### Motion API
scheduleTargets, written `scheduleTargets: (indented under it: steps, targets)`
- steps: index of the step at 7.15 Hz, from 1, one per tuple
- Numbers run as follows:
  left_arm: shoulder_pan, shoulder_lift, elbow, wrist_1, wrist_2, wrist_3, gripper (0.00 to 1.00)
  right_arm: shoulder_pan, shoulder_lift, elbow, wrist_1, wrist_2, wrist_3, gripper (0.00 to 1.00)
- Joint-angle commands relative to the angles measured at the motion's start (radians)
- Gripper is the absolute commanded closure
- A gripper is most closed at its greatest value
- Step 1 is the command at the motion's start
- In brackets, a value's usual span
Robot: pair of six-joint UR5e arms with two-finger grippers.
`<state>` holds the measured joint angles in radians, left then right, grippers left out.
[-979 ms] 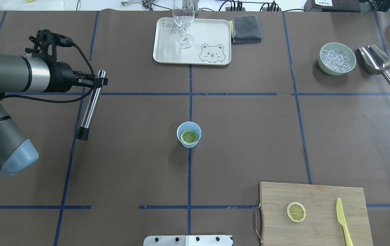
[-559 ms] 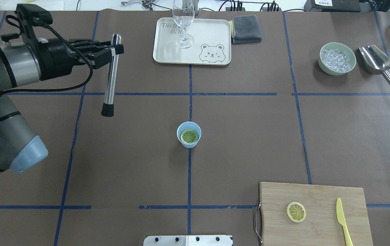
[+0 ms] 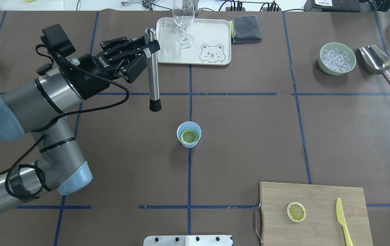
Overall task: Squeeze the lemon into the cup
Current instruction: 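Lift the muddler with the left gripper and lower it into the blue cup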
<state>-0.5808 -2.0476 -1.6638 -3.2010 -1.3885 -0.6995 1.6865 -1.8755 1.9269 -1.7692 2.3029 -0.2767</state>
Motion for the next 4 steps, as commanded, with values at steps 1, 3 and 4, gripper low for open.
scheduleTargets:
  steps: [1, 3, 4]
  targets:
    - [0.064, -0.049, 0.111, -0.086, 0.081, 0.049, 1.0, 0.007, -0.002, 0.0, 0.0, 0.04, 0.01, 0.0]
    - [0.168, -0.104, 0.197, -0.151, 0.198, 0.177, 1.0, 0.007, -0.004, 0.0, 0.0, 0.04, 0.007, 0.0]
    - [0.171, -0.121, 0.234, -0.151, 0.203, 0.178, 1.0, 0.007, -0.004, 0.0, 0.0, 0.04, 0.005, 0.0]
